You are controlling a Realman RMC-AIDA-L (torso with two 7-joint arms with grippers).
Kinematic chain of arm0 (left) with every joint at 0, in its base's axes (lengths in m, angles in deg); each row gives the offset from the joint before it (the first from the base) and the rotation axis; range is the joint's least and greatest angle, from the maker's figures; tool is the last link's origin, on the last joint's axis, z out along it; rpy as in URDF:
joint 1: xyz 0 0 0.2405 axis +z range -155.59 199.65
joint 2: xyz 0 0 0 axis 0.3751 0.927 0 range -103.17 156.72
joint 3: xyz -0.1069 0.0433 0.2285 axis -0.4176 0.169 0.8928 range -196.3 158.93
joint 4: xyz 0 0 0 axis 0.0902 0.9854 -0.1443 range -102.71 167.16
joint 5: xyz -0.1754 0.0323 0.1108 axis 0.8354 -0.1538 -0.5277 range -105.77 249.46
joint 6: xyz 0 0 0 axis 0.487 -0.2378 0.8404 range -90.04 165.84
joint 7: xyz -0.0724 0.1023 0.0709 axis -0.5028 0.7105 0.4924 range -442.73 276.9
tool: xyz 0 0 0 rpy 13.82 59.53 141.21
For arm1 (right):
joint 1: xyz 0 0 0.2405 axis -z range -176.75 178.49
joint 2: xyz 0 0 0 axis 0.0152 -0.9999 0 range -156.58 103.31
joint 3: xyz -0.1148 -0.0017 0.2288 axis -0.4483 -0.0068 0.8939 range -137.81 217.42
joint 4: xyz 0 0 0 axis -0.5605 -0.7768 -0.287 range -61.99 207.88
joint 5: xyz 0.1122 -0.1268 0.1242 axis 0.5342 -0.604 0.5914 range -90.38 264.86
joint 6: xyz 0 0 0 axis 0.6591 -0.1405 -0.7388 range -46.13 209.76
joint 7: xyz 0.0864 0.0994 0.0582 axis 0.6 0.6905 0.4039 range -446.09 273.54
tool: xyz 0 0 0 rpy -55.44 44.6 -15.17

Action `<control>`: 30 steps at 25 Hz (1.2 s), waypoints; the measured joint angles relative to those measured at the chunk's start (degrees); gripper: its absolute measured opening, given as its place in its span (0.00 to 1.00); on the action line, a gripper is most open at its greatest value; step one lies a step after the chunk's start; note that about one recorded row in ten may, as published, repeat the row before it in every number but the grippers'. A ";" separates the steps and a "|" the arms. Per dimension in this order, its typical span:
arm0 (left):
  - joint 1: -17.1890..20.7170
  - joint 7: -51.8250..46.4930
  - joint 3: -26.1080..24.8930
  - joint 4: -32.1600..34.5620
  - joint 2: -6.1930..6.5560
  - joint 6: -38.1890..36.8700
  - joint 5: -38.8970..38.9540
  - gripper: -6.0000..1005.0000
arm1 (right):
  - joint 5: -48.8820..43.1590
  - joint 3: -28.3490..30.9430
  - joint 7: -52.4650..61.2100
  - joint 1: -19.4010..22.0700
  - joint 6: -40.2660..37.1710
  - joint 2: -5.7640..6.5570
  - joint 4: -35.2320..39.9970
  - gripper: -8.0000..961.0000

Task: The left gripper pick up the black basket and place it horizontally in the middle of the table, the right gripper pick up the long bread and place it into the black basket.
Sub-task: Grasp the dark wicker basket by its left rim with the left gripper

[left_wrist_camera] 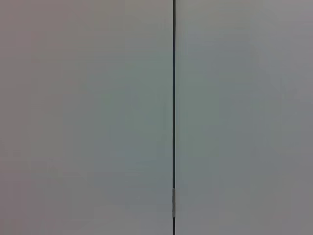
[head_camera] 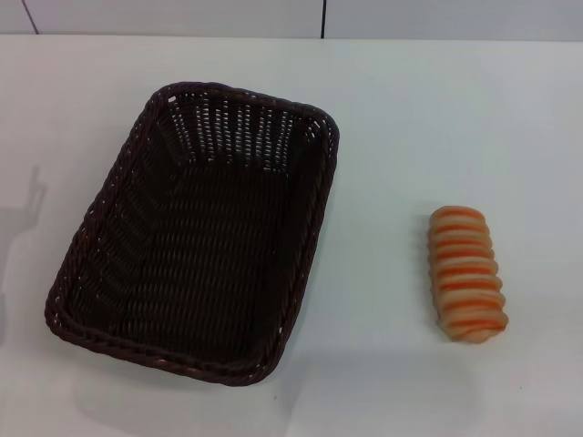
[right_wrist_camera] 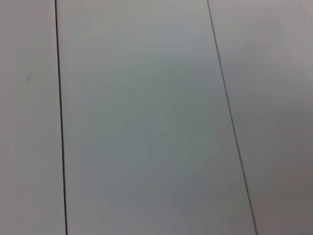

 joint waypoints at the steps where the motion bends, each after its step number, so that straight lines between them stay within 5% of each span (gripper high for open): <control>1: -0.01 0.00 0.04 0.00 0.01 -0.02 0.00 0.80 | 0.00 0.01 0.00 -0.05 0.09 0.01 0.05 0.88; 15: -1.12 -0.14 2.39 -2.21 0.57 0.54 -0.07 0.80 | 0.01 0.03 -0.06 -0.39 1.64 0.12 0.21 0.88; 21: -1.68 0.42 3.89 -8.70 2.85 6.81 -1.25 0.80 | -0.12 -0.01 -0.06 -0.46 2.37 0.12 0.32 0.88; 26: 0.88 6.33 0.69 -28.74 6.20 28.98 -7.07 0.80 | -0.14 0.02 -0.05 -0.49 2.94 0.16 0.30 0.88; 30: 4.79 9.44 -5.47 -47.44 6.08 47.98 -12.46 0.80 | -0.13 -0.02 0.04 -0.53 3.65 0.18 0.30 0.88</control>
